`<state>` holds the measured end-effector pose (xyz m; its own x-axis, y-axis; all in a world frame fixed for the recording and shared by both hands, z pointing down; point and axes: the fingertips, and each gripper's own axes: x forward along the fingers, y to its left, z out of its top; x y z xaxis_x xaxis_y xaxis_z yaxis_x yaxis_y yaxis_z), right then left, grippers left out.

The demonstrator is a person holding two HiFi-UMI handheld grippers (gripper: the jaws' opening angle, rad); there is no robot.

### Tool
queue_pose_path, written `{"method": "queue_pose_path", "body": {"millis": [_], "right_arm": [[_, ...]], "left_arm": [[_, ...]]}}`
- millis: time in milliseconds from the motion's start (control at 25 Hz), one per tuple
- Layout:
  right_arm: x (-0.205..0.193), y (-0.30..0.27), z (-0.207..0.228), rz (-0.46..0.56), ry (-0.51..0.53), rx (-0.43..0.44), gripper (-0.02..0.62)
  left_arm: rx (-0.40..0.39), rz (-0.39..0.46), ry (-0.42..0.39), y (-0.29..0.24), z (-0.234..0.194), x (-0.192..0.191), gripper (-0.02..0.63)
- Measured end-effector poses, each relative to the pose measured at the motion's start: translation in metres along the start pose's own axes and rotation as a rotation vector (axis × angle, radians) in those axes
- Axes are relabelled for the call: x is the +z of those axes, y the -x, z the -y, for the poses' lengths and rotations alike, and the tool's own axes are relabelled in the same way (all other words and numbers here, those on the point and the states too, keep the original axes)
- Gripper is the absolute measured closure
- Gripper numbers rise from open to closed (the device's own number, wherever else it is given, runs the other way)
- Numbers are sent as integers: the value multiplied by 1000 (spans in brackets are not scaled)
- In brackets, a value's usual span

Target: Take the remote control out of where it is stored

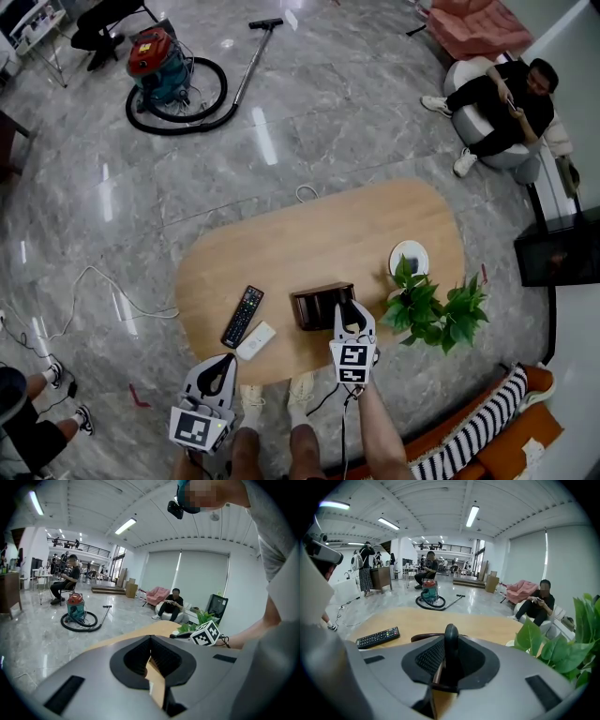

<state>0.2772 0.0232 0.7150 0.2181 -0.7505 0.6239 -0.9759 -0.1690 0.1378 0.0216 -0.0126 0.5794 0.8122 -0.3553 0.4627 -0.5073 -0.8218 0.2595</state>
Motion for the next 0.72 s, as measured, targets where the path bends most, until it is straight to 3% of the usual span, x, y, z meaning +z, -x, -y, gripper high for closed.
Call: {"method": "queue_pose_path", "body": {"millis": [320, 720], "right_arm": [[11, 15, 7, 20, 12, -4, 505], [53, 51, 11, 85, 41, -12, 506]], "left_arm": [[8, 26, -18, 13, 1, 11, 600], [40, 56, -28, 41, 6, 36, 600]]}}
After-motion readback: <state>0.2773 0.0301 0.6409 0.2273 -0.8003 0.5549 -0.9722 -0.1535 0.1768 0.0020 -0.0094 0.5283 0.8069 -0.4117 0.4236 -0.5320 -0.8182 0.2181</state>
